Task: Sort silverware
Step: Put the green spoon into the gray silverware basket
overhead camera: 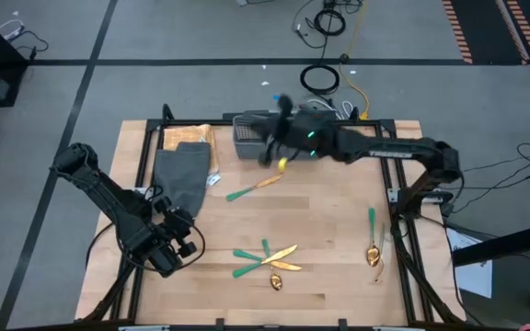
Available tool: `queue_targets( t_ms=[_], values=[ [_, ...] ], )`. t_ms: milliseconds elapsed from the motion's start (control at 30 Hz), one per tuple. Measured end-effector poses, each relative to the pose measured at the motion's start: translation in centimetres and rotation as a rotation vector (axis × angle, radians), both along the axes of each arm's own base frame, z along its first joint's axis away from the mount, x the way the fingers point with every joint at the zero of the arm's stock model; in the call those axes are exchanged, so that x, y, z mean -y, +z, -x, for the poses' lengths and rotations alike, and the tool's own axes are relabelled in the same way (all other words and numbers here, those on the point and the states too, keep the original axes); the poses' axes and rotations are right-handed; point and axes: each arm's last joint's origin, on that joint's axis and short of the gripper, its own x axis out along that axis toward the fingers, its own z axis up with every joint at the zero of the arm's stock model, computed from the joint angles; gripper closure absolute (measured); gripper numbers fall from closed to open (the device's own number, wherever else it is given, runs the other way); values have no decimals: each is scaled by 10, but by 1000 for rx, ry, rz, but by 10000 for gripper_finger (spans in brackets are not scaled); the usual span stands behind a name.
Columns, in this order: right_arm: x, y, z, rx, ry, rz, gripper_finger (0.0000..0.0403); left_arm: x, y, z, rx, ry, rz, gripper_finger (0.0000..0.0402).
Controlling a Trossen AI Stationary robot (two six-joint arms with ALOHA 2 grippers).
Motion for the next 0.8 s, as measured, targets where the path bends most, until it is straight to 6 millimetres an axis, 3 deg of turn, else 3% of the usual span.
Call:
queue_targets(
  t_ms=[133,300,367,533,800],
  values=[
    [40,-15,35,252,43,-100,403,0,0,0,2,-1,1,358],
    [71,-59,59,499,46,-203,403,-1,0,0,10,-4,-21,358],
    [78,-75,58,511,50,-242,403,-1,0,0,11,-4,-20,358],
    [89,-89,42,477,68,-269,403,0,0,0,17,-2,-19,358],
    [114,-130,16,361,13,-365,403,1,0,-2,29,0,5,358]
  ],
)
